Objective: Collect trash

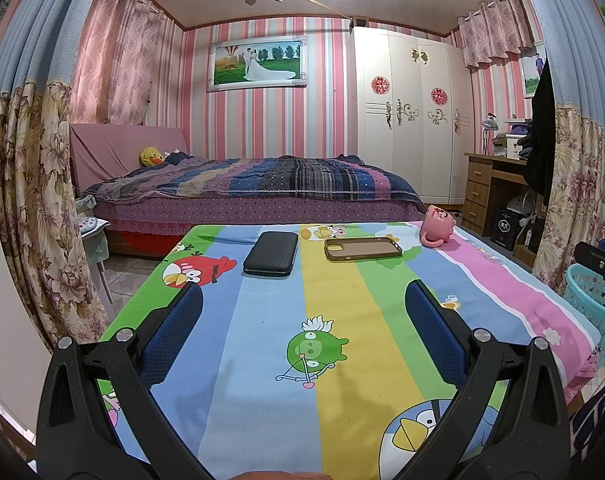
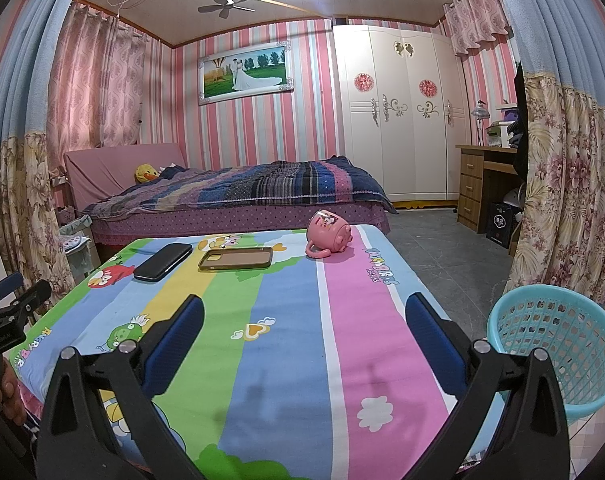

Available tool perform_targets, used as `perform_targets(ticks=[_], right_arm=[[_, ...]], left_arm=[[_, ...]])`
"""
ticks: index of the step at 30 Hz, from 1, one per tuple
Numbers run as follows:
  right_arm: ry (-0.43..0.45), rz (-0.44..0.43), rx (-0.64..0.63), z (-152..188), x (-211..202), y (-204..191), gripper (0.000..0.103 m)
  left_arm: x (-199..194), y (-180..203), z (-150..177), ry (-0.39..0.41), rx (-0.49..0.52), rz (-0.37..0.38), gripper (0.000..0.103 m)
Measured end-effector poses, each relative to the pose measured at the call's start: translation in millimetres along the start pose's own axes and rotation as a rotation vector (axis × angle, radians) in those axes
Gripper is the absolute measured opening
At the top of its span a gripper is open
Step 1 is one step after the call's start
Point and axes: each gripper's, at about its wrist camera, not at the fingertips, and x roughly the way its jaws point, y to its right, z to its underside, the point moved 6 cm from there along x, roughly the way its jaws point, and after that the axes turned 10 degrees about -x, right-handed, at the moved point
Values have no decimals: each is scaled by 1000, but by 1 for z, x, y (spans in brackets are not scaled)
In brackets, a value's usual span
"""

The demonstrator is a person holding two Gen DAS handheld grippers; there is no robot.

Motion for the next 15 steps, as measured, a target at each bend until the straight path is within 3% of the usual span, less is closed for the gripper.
perform_targets(ticks=[15], right_arm=[[0,0,2,0,0,0,98]], left_arm=[[0,1,0,-1,0,-1,98]])
